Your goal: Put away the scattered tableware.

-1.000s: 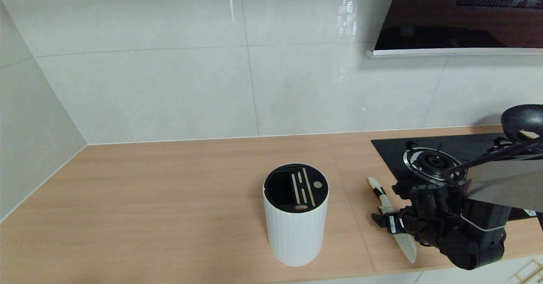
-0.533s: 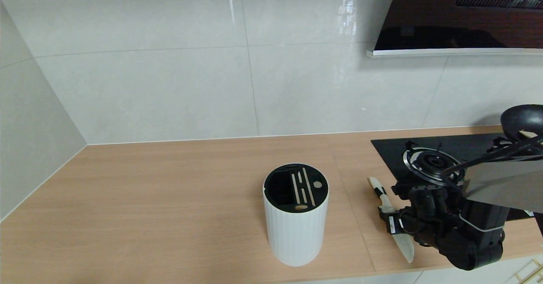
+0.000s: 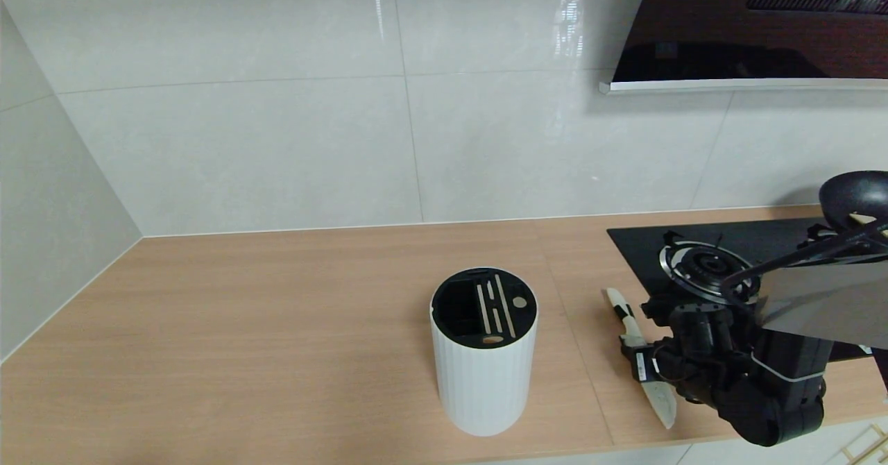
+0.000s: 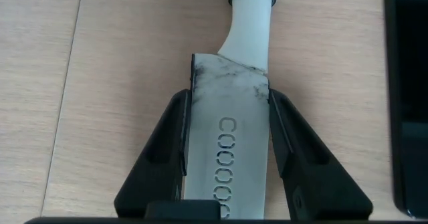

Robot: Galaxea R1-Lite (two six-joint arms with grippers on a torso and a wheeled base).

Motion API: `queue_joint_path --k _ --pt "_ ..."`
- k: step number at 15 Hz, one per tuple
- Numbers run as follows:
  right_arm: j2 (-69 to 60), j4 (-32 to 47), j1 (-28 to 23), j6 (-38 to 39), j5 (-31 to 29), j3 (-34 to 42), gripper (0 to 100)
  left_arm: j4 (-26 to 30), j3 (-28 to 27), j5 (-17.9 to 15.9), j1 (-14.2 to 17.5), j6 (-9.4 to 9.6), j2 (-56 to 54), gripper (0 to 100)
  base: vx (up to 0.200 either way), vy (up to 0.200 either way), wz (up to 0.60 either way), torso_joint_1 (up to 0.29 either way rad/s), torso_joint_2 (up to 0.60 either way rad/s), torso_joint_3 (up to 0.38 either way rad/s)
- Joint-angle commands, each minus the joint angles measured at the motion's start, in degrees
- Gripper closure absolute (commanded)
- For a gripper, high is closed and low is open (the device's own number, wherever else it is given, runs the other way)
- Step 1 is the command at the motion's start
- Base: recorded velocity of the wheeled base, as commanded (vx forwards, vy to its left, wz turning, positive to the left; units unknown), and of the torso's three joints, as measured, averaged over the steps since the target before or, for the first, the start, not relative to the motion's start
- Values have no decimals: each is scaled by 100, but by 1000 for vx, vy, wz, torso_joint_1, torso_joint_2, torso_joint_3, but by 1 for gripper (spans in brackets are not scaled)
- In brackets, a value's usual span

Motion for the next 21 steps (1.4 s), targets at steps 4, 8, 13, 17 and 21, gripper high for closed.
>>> queue_joint_path --k 4,8,13,17,21 --pt "-1092 -424 -3 -20 -55 206 100 79 -402 -216 -14 566 99 0 0 0 0 0 0 0" --pt "-2174 842 155 -29 -64 -1042 100 624 -2590 -1516 -75 548 2780 0 0 0 0 0 0 0" --pt "-3044 2019 656 -11 -529 -1719 100 -703 -4225 -1569 -1095 -216 6208 0 0 0 0 0 0 0" --pt "-3580 2054 1474 6 -776 -1640 100 -2118 -4172 -1552 -2387 -1139 7420 0 0 0 0 0 0 0" --pt "-3914 2046 2221 15 -793 -1315 100 -3516 -4339 -1516 -3046 -1412 8537 0 0 0 0 0 0 0"
